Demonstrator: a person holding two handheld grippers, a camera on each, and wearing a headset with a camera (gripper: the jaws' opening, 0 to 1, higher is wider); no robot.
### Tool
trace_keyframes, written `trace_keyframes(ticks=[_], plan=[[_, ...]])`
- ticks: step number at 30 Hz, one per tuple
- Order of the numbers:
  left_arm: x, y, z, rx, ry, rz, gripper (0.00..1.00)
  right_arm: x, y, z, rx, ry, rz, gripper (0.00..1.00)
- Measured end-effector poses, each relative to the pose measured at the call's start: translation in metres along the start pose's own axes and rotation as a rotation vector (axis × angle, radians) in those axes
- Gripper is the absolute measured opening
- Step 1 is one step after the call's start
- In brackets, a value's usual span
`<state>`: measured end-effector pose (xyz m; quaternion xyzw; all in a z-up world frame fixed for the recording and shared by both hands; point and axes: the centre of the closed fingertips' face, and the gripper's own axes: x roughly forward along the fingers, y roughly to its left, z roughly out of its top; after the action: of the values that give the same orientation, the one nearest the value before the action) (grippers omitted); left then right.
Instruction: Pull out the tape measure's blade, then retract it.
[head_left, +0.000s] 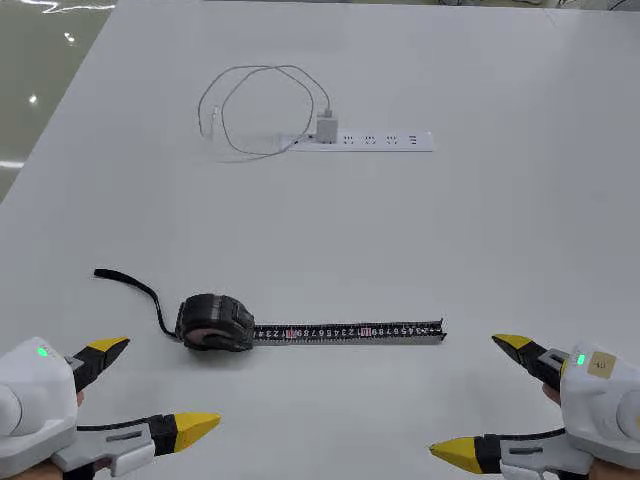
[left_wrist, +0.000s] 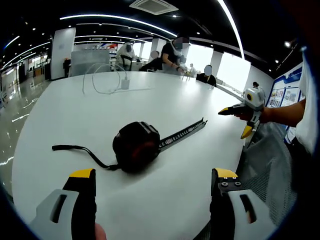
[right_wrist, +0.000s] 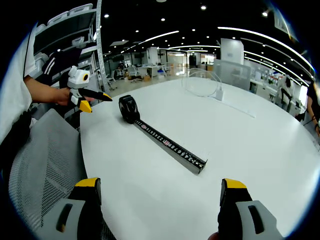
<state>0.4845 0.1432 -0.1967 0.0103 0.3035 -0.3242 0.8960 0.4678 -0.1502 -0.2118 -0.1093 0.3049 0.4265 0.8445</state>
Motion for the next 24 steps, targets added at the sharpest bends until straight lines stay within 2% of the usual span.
trace_keyframes(ticks=[13,24], plan=[[0.013,0.006,0.004,-0.027,-0.004,0.019,0.91,0.004,-0.007,0.000,-0.002,0.006,0.001,0.98],[0.027,0.006,0.011,-0.070,-0.016,0.022,0.90,0.005,-0.015,0.002,-0.002,0.008,-0.005,0.98]])
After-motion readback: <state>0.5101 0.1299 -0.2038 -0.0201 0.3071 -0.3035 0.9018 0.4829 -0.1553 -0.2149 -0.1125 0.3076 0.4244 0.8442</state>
